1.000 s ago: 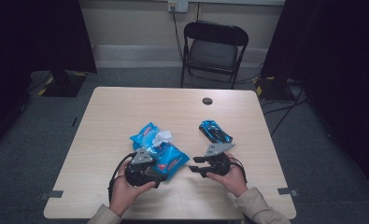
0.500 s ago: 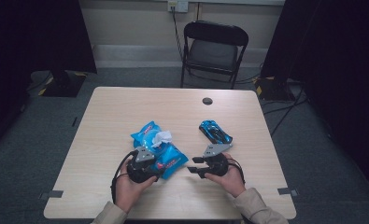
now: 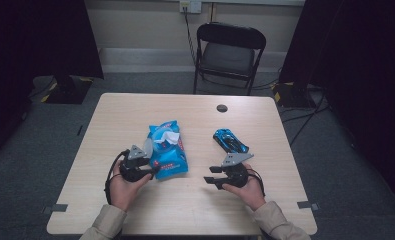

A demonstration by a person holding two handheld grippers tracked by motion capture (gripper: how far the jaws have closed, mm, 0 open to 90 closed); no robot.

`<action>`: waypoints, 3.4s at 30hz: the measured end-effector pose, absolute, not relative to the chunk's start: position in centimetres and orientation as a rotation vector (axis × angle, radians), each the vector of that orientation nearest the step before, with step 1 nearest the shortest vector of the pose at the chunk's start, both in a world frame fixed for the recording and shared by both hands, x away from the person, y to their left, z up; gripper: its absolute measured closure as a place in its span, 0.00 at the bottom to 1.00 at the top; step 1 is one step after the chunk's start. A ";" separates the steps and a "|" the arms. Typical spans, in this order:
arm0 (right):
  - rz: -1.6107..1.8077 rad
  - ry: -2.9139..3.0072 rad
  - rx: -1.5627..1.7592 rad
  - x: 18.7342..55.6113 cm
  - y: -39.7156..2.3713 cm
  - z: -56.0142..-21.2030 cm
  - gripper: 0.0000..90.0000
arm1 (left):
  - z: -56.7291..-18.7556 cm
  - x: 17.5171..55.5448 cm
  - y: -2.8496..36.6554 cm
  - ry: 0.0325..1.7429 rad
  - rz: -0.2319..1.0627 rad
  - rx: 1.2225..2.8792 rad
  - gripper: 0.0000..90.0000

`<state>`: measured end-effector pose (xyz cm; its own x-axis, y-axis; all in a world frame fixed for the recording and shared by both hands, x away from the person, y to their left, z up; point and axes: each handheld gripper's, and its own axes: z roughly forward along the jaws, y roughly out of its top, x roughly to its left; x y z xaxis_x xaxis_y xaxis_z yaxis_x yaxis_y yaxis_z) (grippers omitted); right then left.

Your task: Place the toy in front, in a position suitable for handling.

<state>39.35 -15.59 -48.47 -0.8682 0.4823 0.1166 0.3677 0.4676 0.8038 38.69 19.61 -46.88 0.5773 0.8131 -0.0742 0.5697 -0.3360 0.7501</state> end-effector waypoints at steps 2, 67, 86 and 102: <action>1.359 2.581 0.752 39.3 -15.6 -48.5 0.57 | -46.8 38.7 19.8 1.107 0.405 2.032 0.50; 1.384 2.631 0.662 41.5 -5.8 -50.1 0.74 | -47.0 36.0 20.7 1.107 0.172 2.108 0.99; 1.404 2.606 0.603 41.5 -5.0 -49.4 0.69 | -47.2 37.0 25.4 1.322 0.277 2.046 1.00; 1.360 2.514 0.781 41.8 -14.1 -49.2 0.57 | -47.5 38.3 26.5 1.366 0.311 2.008 1.00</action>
<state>41.78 -14.05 -49.17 -0.8462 0.5253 0.0897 0.3627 0.4444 0.8192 38.33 26.47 -47.46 0.4208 0.8907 -0.1722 0.7283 -0.2184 0.6496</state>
